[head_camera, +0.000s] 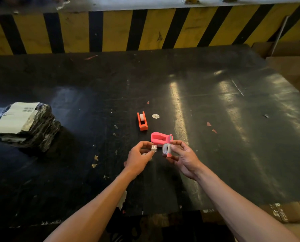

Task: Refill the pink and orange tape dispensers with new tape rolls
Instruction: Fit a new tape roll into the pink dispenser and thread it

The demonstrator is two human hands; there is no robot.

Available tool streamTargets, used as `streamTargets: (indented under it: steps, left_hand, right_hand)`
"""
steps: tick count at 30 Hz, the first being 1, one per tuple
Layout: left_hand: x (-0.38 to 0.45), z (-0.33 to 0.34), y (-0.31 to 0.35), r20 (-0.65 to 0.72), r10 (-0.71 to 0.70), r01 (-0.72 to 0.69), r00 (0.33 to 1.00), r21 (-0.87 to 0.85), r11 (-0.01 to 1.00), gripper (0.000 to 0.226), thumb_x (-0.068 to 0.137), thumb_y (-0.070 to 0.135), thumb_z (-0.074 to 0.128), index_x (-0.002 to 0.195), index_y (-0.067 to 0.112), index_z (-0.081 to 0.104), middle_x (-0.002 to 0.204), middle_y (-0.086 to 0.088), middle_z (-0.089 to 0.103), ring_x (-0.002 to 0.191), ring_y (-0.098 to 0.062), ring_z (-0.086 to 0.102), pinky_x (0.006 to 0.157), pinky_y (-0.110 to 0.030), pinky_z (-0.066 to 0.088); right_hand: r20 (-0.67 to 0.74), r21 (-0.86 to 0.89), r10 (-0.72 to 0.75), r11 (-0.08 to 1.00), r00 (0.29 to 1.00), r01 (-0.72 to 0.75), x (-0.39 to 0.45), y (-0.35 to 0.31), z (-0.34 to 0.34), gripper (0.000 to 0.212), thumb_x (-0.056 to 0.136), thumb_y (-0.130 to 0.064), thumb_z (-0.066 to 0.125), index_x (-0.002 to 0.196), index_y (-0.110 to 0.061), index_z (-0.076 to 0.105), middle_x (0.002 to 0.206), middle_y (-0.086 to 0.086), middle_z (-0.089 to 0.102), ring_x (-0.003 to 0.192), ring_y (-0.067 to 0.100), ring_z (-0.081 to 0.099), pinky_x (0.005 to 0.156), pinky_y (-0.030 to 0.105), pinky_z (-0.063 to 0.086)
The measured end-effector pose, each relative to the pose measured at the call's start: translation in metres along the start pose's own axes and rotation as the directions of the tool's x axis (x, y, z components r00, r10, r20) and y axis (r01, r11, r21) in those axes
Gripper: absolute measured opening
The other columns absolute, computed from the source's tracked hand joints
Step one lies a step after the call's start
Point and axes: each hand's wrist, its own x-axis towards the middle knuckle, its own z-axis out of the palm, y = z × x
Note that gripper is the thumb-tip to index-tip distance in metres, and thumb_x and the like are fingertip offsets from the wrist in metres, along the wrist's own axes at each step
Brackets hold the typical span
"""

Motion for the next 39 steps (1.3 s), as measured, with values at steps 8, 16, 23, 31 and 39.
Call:
streamTargets:
  steps: [8,16,23,31,39]
  left_hand:
    - [-0.005,-0.004,0.015,0.064,0.393,-0.396,0.917,0.240,0.886,0.031,0.085,0.008,0.076,0.107,0.027,0.066,0.103,0.013,0.065,0.094,-0.002,0.066,0.078,-0.017,0.055]
    - [-0.010,-0.008,0.016,0.091,0.531,-0.530,0.842,0.321,0.785,0.027,0.086,0.010,0.076,0.110,0.022,0.068,0.108,0.013,0.063,0.098,0.000,0.065,0.084,-0.019,0.057]
    - [-0.008,-0.007,0.013,0.047,0.590,-0.557,0.806,0.396,0.730,0.024,0.084,0.013,0.079,0.106,0.019,0.072,0.108,0.004,0.067,0.103,-0.007,0.060,0.087,-0.027,0.056]
    - [-0.002,-0.012,0.015,0.112,0.548,-0.554,0.829,0.306,0.774,0.028,0.084,0.010,0.078,0.111,0.014,0.071,0.105,0.006,0.069,0.095,0.003,0.065,0.084,-0.018,0.057]
    - [0.009,-0.018,0.022,0.237,0.420,-0.478,0.876,0.315,0.820,0.037,0.085,0.013,0.078,0.120,0.017,0.068,0.109,0.007,0.063,0.099,-0.006,0.065,0.088,-0.020,0.056]
  right_hand:
    - [0.091,0.029,-0.024,0.999,0.996,0.022,-0.011,-0.004,0.015,0.025,0.082,-0.011,0.069,0.107,-0.011,0.067,0.105,0.015,0.074,0.093,0.025,0.070,0.075,0.030,0.057]
    - [0.075,-0.006,-0.042,0.999,0.996,0.042,-0.014,-0.001,0.019,0.034,0.075,-0.017,0.074,0.107,-0.008,0.068,0.111,0.019,0.072,0.099,0.028,0.069,0.090,0.038,0.053]
    - [0.080,-0.017,-0.060,0.998,0.995,0.061,-0.012,0.000,0.020,0.025,0.082,-0.015,0.071,0.106,-0.009,0.069,0.114,0.021,0.070,0.104,0.031,0.067,0.087,0.034,0.056]
    - [0.070,-0.162,-0.108,0.980,0.992,0.118,-0.010,0.001,0.017,0.034,0.083,-0.023,0.071,0.109,0.000,0.071,0.116,0.027,0.069,0.106,0.034,0.067,0.102,0.051,0.050]
    - [0.198,-0.360,-0.251,0.881,0.948,0.308,-0.015,-0.009,0.017,0.029,0.081,-0.018,0.076,0.106,-0.005,0.072,0.103,0.013,0.076,0.096,0.022,0.072,0.085,0.033,0.059]
